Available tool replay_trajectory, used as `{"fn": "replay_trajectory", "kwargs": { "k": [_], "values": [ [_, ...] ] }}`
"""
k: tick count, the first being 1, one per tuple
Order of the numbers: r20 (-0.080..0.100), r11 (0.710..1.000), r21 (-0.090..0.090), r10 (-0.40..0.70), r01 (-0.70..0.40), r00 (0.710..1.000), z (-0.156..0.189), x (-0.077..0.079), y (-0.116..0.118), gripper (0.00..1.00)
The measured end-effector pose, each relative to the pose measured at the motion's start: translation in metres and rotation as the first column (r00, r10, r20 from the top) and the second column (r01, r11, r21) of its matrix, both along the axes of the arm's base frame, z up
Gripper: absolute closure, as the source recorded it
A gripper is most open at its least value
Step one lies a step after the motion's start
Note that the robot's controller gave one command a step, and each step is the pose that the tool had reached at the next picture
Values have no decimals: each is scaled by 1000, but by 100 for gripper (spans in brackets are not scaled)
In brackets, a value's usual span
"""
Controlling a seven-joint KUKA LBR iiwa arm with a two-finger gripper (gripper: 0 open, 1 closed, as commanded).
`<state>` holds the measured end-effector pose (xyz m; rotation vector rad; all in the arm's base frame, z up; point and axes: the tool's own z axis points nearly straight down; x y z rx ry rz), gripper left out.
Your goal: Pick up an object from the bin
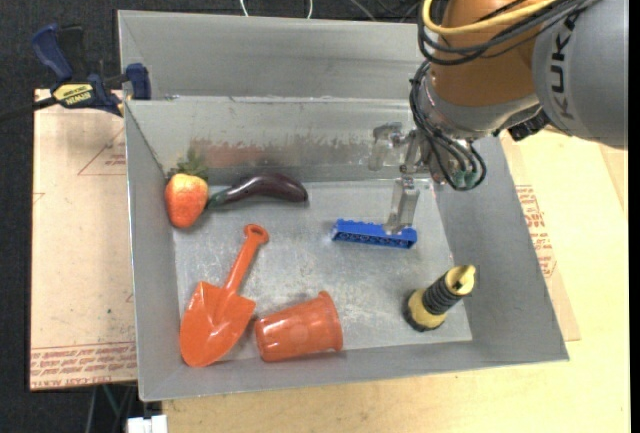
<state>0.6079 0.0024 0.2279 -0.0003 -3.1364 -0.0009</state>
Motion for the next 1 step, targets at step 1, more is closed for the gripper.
{"fn": "replay_trajectory", "kwargs": {
  "k": [1],
  "values": [
    [7, 1000, 0, 0, 0, 1000, 5, 1, 0, 0]
  ]
}}
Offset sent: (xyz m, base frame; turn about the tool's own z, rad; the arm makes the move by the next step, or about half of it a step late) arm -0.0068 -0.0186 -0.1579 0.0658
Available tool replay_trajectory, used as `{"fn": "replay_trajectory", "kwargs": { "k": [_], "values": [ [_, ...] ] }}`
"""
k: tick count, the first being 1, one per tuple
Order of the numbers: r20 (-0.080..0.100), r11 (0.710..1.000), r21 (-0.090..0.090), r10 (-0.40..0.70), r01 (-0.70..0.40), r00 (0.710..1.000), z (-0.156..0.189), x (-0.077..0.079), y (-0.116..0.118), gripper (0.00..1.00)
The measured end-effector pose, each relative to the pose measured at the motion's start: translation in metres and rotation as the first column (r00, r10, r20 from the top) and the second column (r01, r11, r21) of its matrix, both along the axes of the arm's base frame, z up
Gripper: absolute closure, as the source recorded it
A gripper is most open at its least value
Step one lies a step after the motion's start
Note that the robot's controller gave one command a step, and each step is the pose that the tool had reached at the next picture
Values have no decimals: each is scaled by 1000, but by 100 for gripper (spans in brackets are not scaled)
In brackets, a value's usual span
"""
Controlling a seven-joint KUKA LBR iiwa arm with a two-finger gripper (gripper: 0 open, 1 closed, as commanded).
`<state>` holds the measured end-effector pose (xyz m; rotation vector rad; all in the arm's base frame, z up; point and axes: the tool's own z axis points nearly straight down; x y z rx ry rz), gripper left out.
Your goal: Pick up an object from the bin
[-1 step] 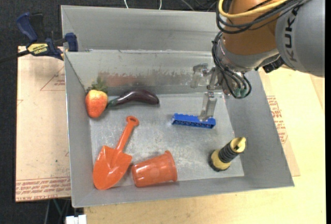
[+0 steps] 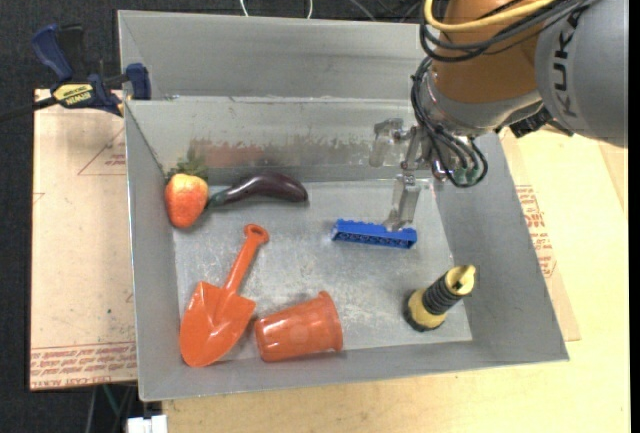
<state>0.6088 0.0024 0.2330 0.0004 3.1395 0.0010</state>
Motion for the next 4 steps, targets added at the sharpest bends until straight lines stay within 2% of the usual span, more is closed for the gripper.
{"fn": "replay_trajectory", "kwargs": {
  "k": [1, 2, 3, 4],
  "values": [
    [0, 998, 2, -58, 58, 998, -149, -6, -16, 0],
    [20, 998, -1, 61, -61, 998, -71, -9, -18, 0],
    [-4, 999, 3, -51, 51, 999, -170, -8, -16, 0],
    [22, 1000, 1, -2, 2, 1000, -163, -11, -13, 0]
  ]
}}
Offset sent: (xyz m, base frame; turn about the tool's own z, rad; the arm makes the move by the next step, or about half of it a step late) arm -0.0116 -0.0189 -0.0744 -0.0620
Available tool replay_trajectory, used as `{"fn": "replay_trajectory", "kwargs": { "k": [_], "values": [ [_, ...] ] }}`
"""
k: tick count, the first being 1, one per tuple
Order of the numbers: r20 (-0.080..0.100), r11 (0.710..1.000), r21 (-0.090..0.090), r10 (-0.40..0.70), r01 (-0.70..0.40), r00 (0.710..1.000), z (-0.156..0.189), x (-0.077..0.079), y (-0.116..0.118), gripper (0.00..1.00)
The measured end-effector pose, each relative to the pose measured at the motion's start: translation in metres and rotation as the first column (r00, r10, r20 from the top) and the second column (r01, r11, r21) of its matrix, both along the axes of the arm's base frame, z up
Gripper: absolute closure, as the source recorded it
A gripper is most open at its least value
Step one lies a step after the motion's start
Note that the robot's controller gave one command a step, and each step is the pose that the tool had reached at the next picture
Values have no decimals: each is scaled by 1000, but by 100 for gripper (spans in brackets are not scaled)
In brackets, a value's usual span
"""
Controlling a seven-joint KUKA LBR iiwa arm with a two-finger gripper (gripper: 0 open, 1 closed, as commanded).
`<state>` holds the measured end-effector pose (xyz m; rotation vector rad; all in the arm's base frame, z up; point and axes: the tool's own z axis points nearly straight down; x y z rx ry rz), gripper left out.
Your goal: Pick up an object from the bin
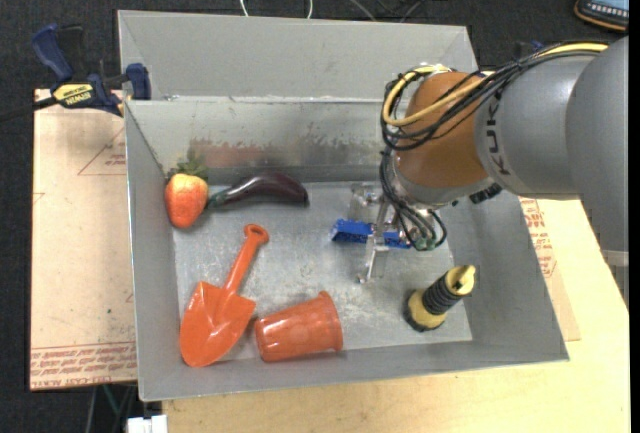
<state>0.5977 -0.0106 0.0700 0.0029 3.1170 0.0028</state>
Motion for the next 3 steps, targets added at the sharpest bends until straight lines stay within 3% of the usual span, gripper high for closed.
{"fn": "replay_trajectory", "kwargs": {
  "k": [1, 2, 3],
  "values": [
    [-16, 999, 2, -44, 44, 999, -3, 5, -2, 100],
    [-16, 999, 2, -44, 44, 999, -3, 5, -2, 100],
    [-23, 999, 3, -44, 44, 999, 32, 3, -2, 100]
  ]
}}
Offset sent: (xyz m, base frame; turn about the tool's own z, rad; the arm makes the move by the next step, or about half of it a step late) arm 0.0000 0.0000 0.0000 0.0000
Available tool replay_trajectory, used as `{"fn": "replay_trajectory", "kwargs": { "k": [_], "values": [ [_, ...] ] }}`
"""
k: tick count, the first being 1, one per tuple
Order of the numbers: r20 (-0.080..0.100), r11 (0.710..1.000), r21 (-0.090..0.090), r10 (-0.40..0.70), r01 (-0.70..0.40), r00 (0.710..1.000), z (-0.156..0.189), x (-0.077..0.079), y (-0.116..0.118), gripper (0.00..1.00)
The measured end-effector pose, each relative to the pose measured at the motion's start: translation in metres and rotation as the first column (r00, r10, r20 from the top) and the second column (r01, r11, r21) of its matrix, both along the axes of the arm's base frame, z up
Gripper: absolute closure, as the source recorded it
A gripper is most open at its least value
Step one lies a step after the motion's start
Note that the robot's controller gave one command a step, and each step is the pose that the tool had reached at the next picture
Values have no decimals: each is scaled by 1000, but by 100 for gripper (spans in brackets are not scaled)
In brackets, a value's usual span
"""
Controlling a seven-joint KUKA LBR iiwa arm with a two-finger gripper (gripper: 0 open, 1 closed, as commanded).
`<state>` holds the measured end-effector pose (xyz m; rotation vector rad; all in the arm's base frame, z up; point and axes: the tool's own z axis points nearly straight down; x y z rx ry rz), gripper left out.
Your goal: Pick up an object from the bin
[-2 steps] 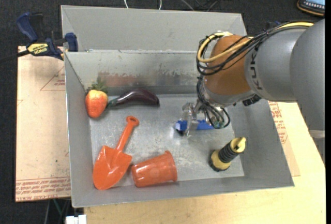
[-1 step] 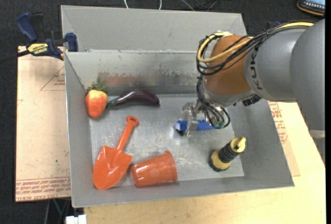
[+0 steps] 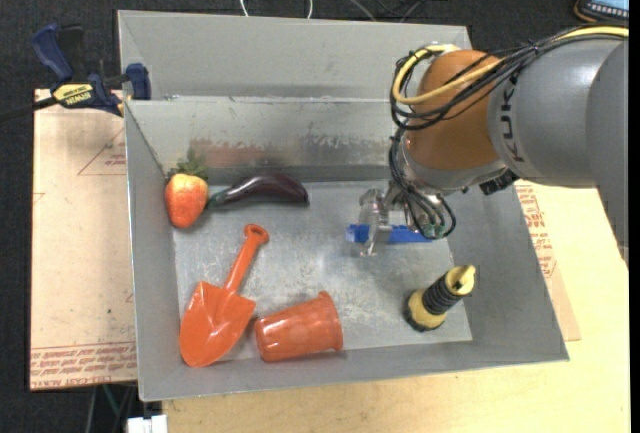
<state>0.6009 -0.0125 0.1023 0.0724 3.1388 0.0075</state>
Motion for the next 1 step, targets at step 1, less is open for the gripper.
{"fn": "replay_trajectory", "kwargs": {
  "k": [1],
  "values": [
    [8, 1000, 0, 0, 0, 1000, 27, 2, 0, 100]
  ]
}}
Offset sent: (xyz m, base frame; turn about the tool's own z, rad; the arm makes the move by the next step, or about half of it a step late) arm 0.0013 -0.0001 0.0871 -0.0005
